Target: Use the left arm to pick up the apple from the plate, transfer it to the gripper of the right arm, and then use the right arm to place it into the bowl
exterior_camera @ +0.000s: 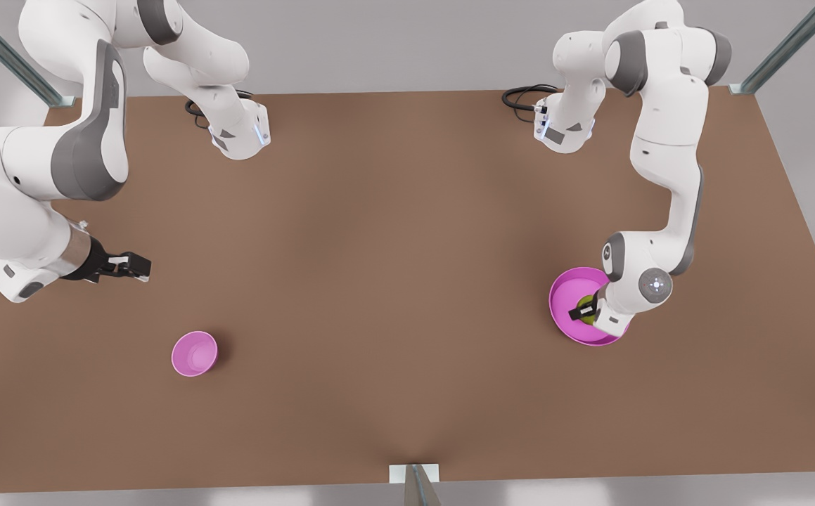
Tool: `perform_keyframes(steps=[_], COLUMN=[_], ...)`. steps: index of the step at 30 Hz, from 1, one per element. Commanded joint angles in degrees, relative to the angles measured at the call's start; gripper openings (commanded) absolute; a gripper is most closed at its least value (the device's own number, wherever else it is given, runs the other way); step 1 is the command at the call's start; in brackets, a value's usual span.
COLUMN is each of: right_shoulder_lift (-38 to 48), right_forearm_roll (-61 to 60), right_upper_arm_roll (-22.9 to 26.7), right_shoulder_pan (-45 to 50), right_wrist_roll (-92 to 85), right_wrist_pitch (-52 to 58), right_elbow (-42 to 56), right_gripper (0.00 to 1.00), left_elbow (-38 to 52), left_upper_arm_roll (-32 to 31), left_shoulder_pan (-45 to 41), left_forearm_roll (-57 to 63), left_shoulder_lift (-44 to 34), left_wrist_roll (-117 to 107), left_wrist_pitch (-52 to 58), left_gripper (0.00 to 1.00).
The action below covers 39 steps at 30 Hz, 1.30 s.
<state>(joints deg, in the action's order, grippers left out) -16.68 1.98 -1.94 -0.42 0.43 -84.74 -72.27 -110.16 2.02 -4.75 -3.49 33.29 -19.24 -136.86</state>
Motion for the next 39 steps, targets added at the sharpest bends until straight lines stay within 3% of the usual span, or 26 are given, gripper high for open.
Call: perform_keyframes(steps=[1, 5, 15, 17, 19, 20, 22, 25, 27, 32, 39], right_shoulder_lift=[0.1, -0.1, -0.3, -0.3, -0.3, -0.3, -1.2, -6.0, -8.5, -16.2, -23.7], right_forearm_roll=[-0.1, -0.1, -0.1, -0.7, -8.6, -13.0, -24.1, -37.0, -40.4, -58.3, -73.6], right_upper_arm_roll=[0.0, 0.0, -0.1, -0.2, -0.2, -0.2, -0.2, -0.3, -1.6, -2.0, -2.2], right_shoulder_pan=[-0.2, -0.3, -0.3, 0.0, -0.2, -0.1, -0.1, 0.2, 0.3, 2.0, 4.3], right_wrist_roll=[-0.4, -0.4, -0.5, -0.3, 0.4, 0.4, 0.2, -0.5, -1.5, -14.4, -42.6], right_wrist_pitch=[-0.1, -0.1, -0.1, 0.0, 0.3, 0.1, -1.7, -5.7, -9.5, -17.2, -21.2], right_elbow=[0.0, 0.0, 0.0, -0.1, -0.8, -1.1, -2.6, -2.6, -2.6, -2.4, -2.5], right_gripper=[1.0, 1.0, 1.0, 1.0, 1.0, 1.0, 1.0, 1.0, 1.0, 1.0, 1.0], left_elbow=[0.0, 0.0, 2.8, 7.5, 17.2, 18.9, 21.9, 23.3, 23.3, 25.3, 36.9], left_upper_arm_roll=[0.0, 0.0, -0.4, -0.4, -0.5, -3.5, -8.3, -10.9, -12.7, -19.7, -24.5], left_shoulder_pan=[0.0, 0.1, -1.6, -4.1, -8.4, -8.6, -8.6, -9.0, -9.0, -9.4, -9.7], left_forearm_roll=[0.1, 0.1, 0.3, 0.3, 0.2, -0.3, -6.4, -11.7, -14.3, -41.6, -67.9], left_shoulder_lift=[0.0, 0.3, -1.3, -2.5, -2.9, -3.1, -3.2, -2.8, -2.8, 0.6, 12.8], left_wrist_roll=[-1.0, -1.0, -1.0, -1.1, -0.8, -0.9, -0.9, 8.6, 20.1, 58.4, 106.9], left_wrist_pitch=[-0.9, -1.7, -0.5, 4.0, 15.4, 16.3, 16.3, 14.7, 11.0, -0.1, -0.8], left_gripper=[0.98, 0.87, 0.87, 0.87, 0.87, 0.87, 0.87, 0.87, 0.87, 0.88, 0.87])
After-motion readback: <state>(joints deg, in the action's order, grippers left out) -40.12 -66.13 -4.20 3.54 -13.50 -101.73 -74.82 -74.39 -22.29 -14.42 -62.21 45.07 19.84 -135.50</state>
